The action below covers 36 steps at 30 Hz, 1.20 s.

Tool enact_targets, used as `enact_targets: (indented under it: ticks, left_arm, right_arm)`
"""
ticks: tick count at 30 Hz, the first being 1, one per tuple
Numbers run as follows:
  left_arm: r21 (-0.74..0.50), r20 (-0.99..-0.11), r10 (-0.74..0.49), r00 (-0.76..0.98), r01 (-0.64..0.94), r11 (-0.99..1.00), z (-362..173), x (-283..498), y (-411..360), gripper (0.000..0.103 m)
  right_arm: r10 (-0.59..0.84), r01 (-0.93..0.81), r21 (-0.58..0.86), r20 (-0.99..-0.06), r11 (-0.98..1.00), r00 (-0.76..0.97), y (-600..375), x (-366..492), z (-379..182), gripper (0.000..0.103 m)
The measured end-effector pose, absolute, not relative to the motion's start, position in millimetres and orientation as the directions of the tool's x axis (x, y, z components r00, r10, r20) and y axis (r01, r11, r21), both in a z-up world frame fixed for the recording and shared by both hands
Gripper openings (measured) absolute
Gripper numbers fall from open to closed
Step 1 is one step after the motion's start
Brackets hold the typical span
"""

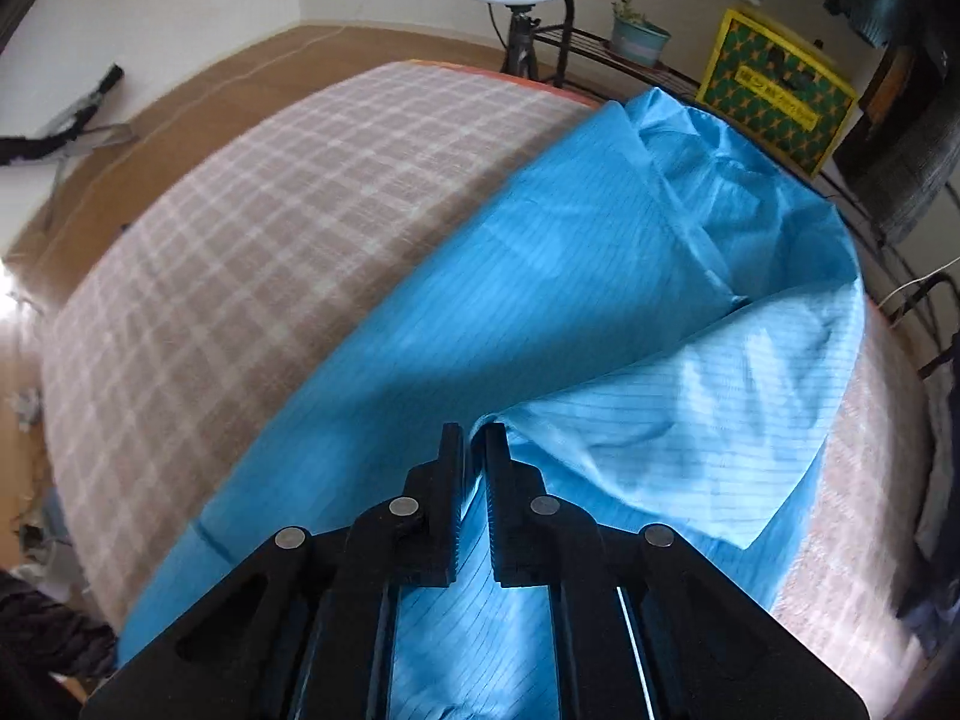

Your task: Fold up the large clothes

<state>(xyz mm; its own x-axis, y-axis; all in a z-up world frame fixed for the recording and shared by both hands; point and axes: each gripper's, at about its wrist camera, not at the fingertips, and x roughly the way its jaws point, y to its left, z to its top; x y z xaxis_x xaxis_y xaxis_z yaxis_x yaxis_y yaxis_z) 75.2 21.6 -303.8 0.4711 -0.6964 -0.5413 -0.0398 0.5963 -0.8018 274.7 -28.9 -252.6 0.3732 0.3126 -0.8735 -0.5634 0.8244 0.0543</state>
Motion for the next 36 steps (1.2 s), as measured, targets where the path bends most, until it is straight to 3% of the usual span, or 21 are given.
enact_targets:
  ticks: [4, 8, 13, 18, 19, 20, 21, 28, 31, 36]
  left_arm:
    - [-0.806, -0.536, -0.703, 0.467, -0.036, 0.591, -306, 70, 26, 0.006]
    - [-0.808, -0.536, -0.705, 0.464, -0.041, 0.588, -307, 76, 28, 0.006]
    - [-0.797, -0.547, -0.696, 0.465, -0.035, 0.603, -305, 85, 25, 0.005]
    - [-0.791, -0.553, -0.693, 0.463, -0.031, 0.611, -305, 85, 27, 0.006]
    - [-0.794, -0.552, -0.695, 0.462, -0.034, 0.608, -306, 85, 28, 0.006]
    - [-0.794, -0.551, -0.696, 0.461, -0.035, 0.606, -306, 86, 28, 0.006]
    - [-0.794, -0.552, -0.695, 0.460, -0.035, 0.607, -306, 85, 29, 0.006]
    - [-0.791, -0.547, -0.705, 0.451, -0.003, 0.611, -304, 87, 23, 0.006]
    - [-0.797, -0.539, -0.715, 0.445, 0.004, 0.604, -305, 91, 22, 0.006]
    - [-0.789, -0.543, -0.715, 0.441, 0.024, 0.614, -305, 93, 20, 0.006]
  right_arm:
    - [0.442, -0.536, 0.182, -0.800, 0.824, 0.407, -84, 256, -220, 0.016]
    - [0.361, -0.254, 0.264, -0.780, 0.930, 0.511, -164, 285, -223, 0.043]
    - [0.435, -0.025, 0.483, -0.763, 0.875, 0.479, -224, 330, -265, 0.045]
    - [0.445, -0.031, 0.480, -0.786, 0.877, 0.430, -212, 351, -287, 0.044]
    - [0.432, -0.034, 0.462, -0.797, 0.886, 0.422, -208, 354, -290, 0.041]
    - [0.430, -0.035, 0.459, -0.801, 0.888, 0.416, -205, 356, -292, 0.025]
    - [0.441, -0.035, 0.468, -0.801, 0.883, 0.406, -204, 355, -292, 0.000]
    - [0.422, -0.109, 0.441, -0.716, 0.891, 0.556, -198, 371, -213, 0.000]
    - [0.388, -0.164, 0.365, -0.711, 0.917, 0.587, -171, 393, -184, 0.000]
    - [0.347, -0.266, 0.232, -0.747, 0.936, 0.567, -97, 431, -187, 0.000]
